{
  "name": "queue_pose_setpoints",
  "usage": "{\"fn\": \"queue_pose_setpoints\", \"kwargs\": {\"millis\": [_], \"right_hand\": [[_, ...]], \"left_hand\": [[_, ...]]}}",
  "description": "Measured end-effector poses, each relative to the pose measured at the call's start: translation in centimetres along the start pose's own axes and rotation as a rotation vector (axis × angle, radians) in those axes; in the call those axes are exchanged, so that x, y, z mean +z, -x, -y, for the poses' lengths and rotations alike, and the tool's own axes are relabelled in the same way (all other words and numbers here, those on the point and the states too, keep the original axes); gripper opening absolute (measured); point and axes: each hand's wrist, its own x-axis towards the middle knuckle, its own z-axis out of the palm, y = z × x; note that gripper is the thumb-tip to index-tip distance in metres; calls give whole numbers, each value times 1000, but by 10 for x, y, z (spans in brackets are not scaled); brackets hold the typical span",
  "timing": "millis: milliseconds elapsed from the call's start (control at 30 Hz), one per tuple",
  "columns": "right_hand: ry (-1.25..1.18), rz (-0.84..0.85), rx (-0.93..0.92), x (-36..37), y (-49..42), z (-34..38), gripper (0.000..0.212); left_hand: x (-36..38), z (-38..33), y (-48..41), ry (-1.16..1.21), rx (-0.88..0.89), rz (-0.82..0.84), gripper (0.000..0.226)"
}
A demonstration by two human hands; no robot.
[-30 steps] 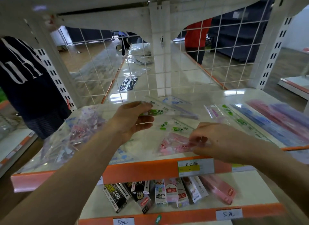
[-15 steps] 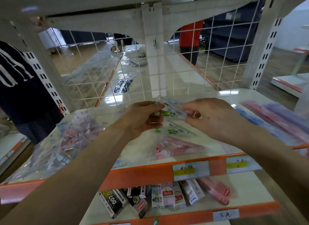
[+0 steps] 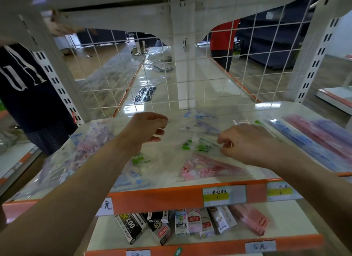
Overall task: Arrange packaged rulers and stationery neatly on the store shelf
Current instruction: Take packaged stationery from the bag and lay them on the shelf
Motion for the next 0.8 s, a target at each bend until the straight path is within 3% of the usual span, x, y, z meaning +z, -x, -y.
{"fn": "queue_pose_setpoints", "kwargs": {"millis": [133, 433, 800], "right_hand": [[51, 20, -30, -5, -2, 6, 27], [-248, 34, -264, -7, -37, 98, 31], [-183, 121, -276, 12, -64, 165, 42]], "left_hand": [[-25, 0, 5, -56, 7, -51, 11], [-68, 15, 19, -347, 46, -128, 14], [-94, 33, 36, -521, 47, -218, 21]]}}
